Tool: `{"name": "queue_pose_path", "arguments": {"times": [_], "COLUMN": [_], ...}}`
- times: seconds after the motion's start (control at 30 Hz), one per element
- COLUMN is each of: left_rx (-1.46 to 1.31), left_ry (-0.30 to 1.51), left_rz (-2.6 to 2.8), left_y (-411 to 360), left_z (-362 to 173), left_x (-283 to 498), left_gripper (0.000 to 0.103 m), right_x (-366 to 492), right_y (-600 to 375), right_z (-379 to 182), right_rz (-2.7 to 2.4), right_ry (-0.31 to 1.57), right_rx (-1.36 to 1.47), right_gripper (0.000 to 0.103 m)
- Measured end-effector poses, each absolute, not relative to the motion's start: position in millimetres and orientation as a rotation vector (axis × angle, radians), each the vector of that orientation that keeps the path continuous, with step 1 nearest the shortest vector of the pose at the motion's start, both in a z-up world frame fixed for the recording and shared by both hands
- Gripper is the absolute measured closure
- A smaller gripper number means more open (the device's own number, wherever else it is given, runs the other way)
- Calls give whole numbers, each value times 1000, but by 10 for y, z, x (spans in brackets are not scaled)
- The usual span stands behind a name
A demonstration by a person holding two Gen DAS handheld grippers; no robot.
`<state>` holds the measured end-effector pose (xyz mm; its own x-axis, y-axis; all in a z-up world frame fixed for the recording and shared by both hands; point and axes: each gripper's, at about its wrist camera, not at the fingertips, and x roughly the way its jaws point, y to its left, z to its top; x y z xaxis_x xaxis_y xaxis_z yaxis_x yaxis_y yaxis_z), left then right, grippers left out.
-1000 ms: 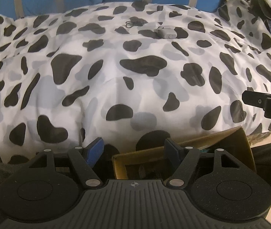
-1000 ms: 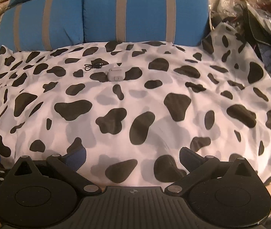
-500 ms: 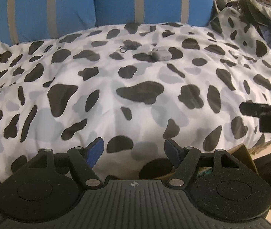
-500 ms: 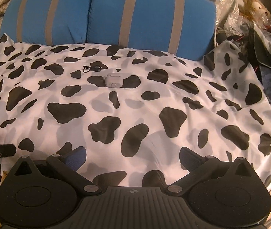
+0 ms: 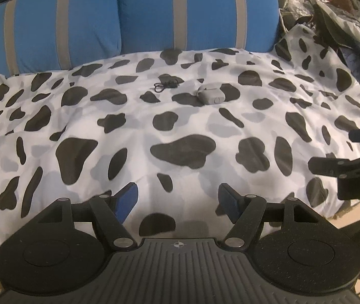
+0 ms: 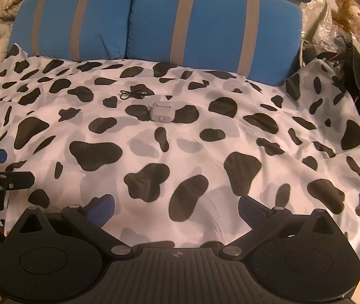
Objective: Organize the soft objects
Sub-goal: 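Lower the right tool toward the white earbud case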
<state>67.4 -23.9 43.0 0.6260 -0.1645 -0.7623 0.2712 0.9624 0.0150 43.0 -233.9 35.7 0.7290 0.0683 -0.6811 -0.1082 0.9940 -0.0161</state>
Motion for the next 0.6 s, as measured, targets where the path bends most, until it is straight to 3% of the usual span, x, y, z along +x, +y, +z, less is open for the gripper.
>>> {"name": "queue_pose_path", "arguments": {"times": [0.6], "left_rx": [109], "left_ry": [863], "left_rz": [-216], "left_y": [-159], "left_z": [399], "left_x": [1139], "left_gripper": [34], "right_x": [855], "right_y": [-2303], "right_z": [350], "right_rz": [120], "right_ry": [739], "right_rx": [-72], "right_gripper": [0]}}
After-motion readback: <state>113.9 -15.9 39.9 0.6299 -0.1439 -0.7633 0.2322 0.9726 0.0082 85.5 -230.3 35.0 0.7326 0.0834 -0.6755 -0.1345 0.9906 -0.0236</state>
